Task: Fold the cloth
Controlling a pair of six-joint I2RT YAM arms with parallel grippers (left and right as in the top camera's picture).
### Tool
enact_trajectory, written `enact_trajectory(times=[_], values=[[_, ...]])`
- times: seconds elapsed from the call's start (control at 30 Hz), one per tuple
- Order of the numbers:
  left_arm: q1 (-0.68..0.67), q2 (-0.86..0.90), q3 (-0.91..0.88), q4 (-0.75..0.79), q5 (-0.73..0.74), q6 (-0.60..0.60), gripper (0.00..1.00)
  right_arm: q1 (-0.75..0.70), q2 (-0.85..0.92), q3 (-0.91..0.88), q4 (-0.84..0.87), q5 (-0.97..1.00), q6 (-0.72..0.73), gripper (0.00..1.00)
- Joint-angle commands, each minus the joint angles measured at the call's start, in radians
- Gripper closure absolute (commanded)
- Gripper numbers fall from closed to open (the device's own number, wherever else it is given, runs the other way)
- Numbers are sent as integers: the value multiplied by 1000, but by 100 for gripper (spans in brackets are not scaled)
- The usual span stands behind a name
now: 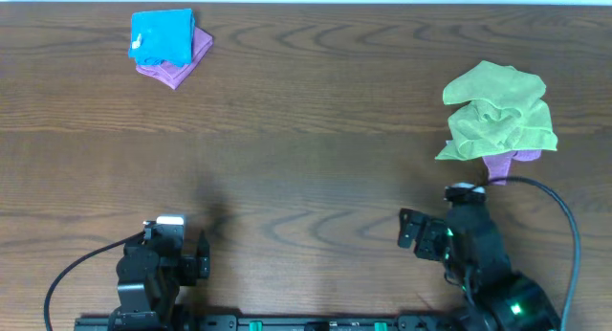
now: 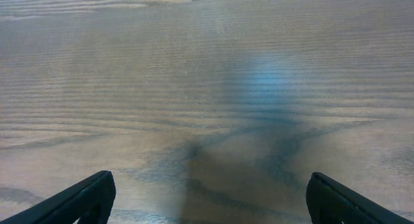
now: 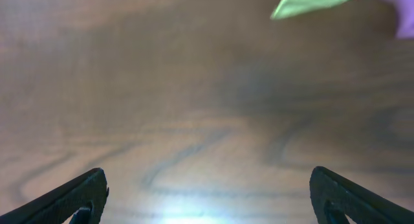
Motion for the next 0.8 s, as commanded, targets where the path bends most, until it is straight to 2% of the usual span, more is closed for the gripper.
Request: enact_trajectory(times=[0.0, 0.33, 0.77], values=[[-4, -8, -4, -6, -14, 17, 5, -37, -67, -55, 2, 117, -54, 1], [-4, -8, -4, -5, -14, 17, 5, -245, -315, -262, 98, -19, -289, 1], [-4, -8, -4, -5, -14, 17, 5, -369, -500, -326, 37, -38, -418, 1]])
